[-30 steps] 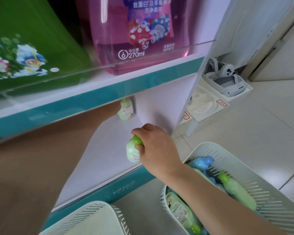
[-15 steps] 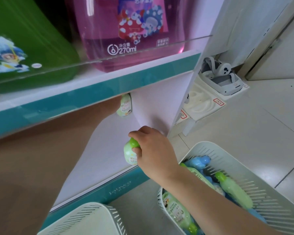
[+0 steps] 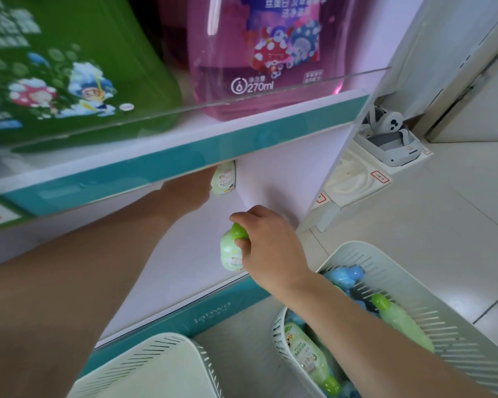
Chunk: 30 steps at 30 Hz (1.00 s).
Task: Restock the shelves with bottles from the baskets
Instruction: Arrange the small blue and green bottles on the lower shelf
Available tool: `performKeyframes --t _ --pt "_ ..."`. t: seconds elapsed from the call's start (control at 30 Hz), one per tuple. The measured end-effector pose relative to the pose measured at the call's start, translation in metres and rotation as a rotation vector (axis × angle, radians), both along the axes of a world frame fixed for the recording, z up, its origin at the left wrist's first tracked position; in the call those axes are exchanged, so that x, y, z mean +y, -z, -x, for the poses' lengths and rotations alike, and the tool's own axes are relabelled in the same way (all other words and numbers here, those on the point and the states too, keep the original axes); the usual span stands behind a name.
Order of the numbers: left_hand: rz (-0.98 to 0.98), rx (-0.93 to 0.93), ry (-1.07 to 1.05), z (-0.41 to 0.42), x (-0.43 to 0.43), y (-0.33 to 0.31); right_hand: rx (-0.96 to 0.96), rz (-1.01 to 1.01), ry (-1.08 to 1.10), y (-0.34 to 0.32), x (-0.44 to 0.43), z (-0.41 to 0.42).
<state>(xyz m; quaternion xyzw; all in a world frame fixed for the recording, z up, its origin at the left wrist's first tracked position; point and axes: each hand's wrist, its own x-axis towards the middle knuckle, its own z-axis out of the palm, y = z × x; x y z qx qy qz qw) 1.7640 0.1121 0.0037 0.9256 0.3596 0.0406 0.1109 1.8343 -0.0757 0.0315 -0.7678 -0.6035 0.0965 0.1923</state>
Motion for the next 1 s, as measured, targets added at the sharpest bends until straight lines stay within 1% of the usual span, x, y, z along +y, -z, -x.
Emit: performKeyframes --t 0.07,0.13,0.33,0.4,0.67,0.8,1.0 --pt "0.017 0.012 -0.024 0.009 -0.005 0.004 -0.031 -0.007 0.009 -0.001 0.007 0.000" --pt "0.013 0.077 -0.040 0.024 -0.012 0.011 -0.073 -0.005 0.016 -0.002 0.015 -0.001" --pt "0.095 0.321 -0.089 0.066 -0.027 0.028 -0.128 0.070 0.065 0.001 0.048 -0.007" --pt "0.127 0.371 -0.092 0.076 -0.032 0.031 -0.147 0.099 0.076 0.001 0.059 -0.010" --pt "0.130 0.363 -0.078 0.098 -0.043 0.036 -0.233 0.121 0.114 0.007 0.099 -0.020" --pt "0.114 0.370 -0.060 0.102 -0.045 0.037 -0.196 0.064 0.168 0.010 0.108 -0.020" --pt "0.115 0.368 -0.051 0.106 -0.048 0.037 -0.197 0.047 0.195 0.012 0.116 -0.021"
